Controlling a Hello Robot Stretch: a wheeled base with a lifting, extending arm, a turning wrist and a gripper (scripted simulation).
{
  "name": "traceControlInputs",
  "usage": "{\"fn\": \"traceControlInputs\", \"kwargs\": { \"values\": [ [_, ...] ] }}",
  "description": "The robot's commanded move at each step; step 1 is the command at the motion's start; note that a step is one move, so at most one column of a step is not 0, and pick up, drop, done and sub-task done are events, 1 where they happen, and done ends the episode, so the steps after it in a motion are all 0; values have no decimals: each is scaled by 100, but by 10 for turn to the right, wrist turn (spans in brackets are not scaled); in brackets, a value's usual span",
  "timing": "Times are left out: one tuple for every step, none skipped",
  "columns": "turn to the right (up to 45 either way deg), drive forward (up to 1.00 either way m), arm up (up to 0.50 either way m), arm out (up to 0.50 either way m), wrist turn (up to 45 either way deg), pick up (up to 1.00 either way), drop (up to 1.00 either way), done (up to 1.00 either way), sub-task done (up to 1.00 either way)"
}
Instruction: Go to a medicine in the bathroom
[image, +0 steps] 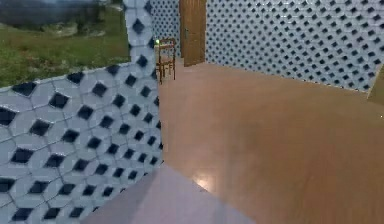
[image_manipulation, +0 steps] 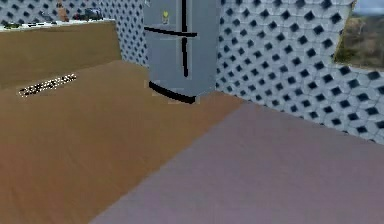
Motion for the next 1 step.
{"fn": "traceControlInputs", "kwargs": {
  "values": [
    [0, 100, 0, 0, 0, 0, 0, 0, 0]
  ]
}}
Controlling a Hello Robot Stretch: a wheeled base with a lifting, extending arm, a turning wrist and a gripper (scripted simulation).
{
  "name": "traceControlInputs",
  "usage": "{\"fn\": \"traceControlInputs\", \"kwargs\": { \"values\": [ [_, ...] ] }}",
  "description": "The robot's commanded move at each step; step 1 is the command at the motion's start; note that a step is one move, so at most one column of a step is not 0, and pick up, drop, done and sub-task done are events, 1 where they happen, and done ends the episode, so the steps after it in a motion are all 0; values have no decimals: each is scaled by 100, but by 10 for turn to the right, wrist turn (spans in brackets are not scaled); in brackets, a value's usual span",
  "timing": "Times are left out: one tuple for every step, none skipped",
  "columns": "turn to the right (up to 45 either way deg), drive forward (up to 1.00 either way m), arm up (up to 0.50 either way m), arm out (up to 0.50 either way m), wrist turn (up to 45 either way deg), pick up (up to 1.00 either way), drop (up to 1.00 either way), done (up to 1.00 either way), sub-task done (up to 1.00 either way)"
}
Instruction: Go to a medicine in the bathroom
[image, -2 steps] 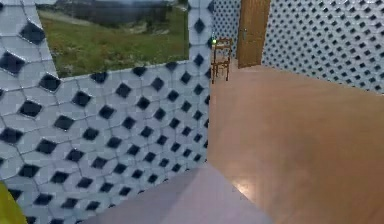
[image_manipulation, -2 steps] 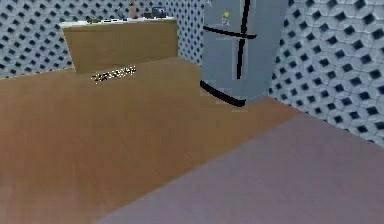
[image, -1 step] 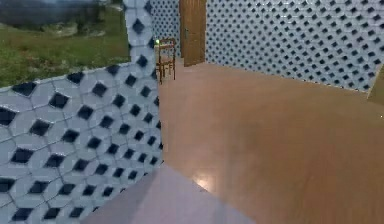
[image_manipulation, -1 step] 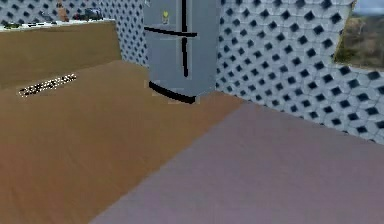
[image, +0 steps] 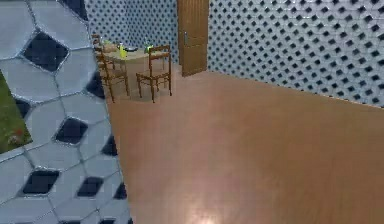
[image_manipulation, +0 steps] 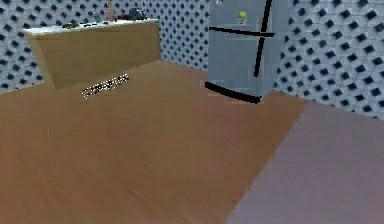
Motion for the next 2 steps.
{"fn": "traceControlInputs", "kwargs": {
  "values": [
    [0, 35, 0, 0, 0, 0, 0, 0, 0],
    [120, 0, 0, 0, 0, 0, 0, 0, 0]
  ]
}}
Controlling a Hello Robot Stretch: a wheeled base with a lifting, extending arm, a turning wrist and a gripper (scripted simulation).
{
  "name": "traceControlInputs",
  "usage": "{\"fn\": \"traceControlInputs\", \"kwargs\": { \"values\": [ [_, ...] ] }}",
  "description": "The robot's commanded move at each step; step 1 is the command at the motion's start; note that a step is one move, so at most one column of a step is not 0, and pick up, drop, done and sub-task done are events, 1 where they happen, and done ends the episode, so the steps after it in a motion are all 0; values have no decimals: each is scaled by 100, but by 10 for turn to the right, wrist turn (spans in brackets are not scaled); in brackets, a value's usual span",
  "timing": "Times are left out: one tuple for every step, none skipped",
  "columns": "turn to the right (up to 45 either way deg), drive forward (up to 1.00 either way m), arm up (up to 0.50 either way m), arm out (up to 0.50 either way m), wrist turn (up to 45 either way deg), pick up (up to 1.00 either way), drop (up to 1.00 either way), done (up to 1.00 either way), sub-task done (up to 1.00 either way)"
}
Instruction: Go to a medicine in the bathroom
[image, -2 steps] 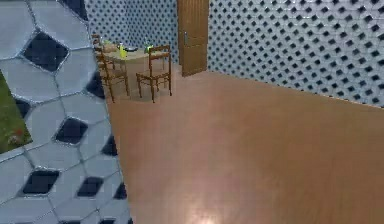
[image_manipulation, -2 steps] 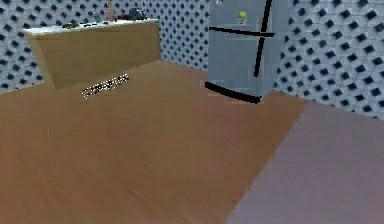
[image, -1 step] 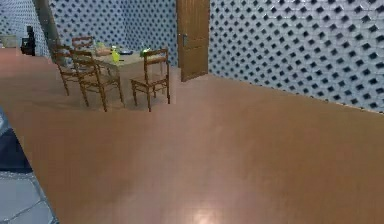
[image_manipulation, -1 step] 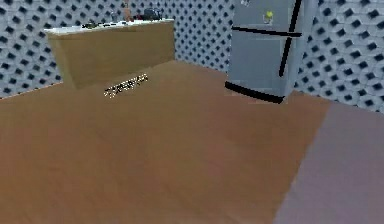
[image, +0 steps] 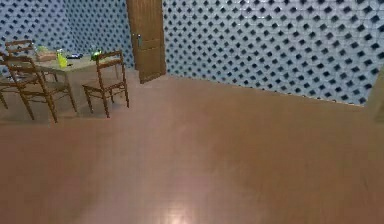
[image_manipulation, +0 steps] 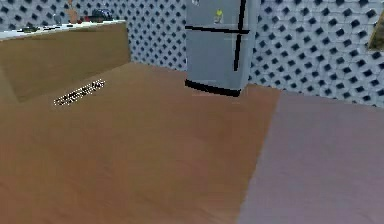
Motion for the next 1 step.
{"fn": "traceControlInputs", "kwargs": {
  "values": [
    [0, 55, 0, 0, 0, 0, 0, 0, 0]
  ]
}}
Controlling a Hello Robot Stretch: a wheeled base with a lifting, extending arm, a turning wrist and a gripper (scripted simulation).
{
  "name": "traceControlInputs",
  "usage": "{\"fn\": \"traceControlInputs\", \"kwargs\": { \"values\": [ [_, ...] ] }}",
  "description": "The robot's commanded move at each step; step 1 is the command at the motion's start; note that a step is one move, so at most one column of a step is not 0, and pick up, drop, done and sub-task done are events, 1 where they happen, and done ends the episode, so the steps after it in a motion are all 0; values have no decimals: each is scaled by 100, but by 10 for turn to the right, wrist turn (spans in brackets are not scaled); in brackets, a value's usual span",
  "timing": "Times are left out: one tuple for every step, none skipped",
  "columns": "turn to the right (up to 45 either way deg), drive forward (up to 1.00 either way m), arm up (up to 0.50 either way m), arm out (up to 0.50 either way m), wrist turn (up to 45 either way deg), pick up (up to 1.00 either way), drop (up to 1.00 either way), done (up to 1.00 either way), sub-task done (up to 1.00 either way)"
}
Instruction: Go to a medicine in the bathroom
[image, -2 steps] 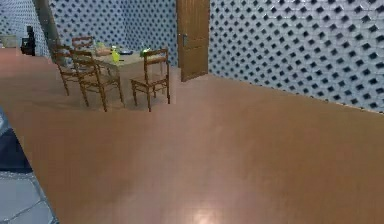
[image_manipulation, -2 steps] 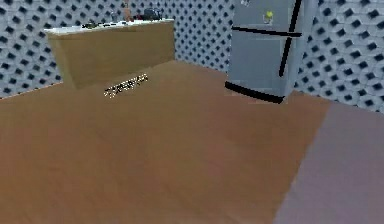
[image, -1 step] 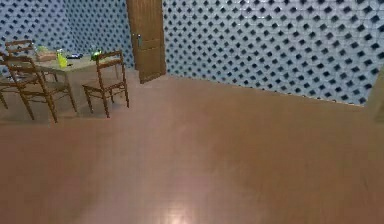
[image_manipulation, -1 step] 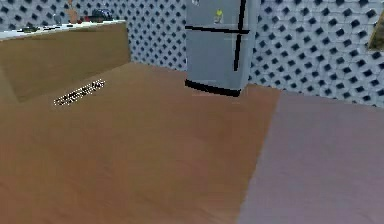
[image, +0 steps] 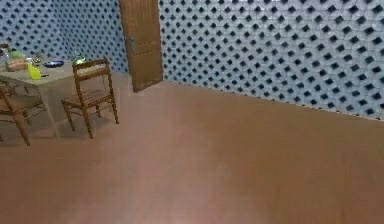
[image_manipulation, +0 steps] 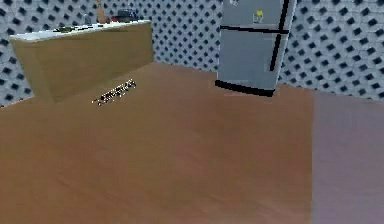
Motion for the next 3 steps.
{"fn": "traceControlInputs", "kwargs": {
  "values": [
    [-450, 0, 0, 0, 0, 0, 0, 0, 0],
    [-120, 0, 0, 0, 0, 0, 0, 0, 0],
    [0, 100, 0, 0, 0, 0, 0, 0, 0]
  ]
}}
